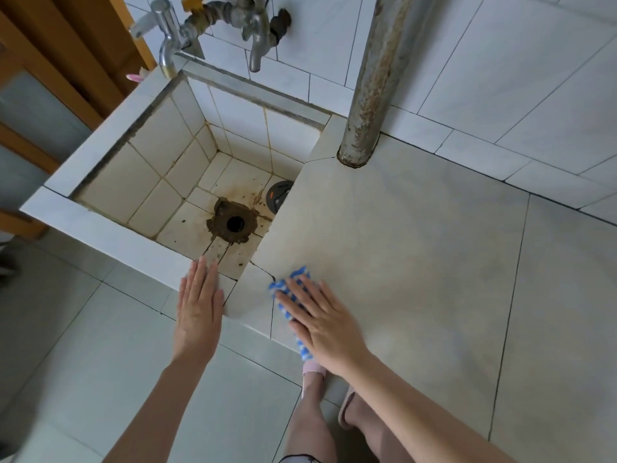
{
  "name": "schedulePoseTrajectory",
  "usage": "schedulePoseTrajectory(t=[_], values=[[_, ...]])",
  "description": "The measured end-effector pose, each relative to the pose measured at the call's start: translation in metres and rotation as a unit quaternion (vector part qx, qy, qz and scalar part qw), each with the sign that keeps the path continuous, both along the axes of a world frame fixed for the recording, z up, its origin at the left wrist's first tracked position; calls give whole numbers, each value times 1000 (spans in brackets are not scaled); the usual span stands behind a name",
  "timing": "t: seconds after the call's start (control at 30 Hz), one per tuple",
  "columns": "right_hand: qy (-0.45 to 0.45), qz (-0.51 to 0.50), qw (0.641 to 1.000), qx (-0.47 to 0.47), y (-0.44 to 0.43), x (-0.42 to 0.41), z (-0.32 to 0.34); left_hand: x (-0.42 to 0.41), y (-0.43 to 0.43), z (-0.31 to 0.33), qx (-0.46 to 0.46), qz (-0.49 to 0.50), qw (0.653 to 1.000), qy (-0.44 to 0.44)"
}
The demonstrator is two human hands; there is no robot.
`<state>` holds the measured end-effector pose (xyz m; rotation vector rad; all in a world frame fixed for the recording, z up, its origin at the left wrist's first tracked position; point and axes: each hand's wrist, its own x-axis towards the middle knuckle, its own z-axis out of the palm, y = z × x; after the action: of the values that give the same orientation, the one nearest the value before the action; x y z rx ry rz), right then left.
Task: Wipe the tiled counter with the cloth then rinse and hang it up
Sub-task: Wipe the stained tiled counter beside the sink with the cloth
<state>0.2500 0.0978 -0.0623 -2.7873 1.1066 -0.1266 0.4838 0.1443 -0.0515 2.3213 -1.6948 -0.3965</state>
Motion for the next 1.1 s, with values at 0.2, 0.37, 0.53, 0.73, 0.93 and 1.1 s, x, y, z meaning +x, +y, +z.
schedulePoseTrajectory(t=[0.2, 0.37, 0.53, 0.73, 0.93, 1.1], values=[[41, -151, 988, 10, -11, -78, 4, -28, -10, 11, -42, -13, 997, 64], [71, -310, 948, 1, 31, -145, 4, -61, -10, -1, -32, -142, 988, 51], [108, -379, 918, 37, 66, -130, 2, -73, -10, -5, -17, -149, 989, -3], [-7, -288, 952, 100, 73, -41, 14, -71, -10, -4, -15, -160, 987, -1], [-14, -203, 975, 93, 63, -30, 15, -71, -10, -3, -11, -158, 987, 2], [37, -258, 963, 59, 50, -92, 8, -75, -10, -1, -24, -148, 988, 26]])
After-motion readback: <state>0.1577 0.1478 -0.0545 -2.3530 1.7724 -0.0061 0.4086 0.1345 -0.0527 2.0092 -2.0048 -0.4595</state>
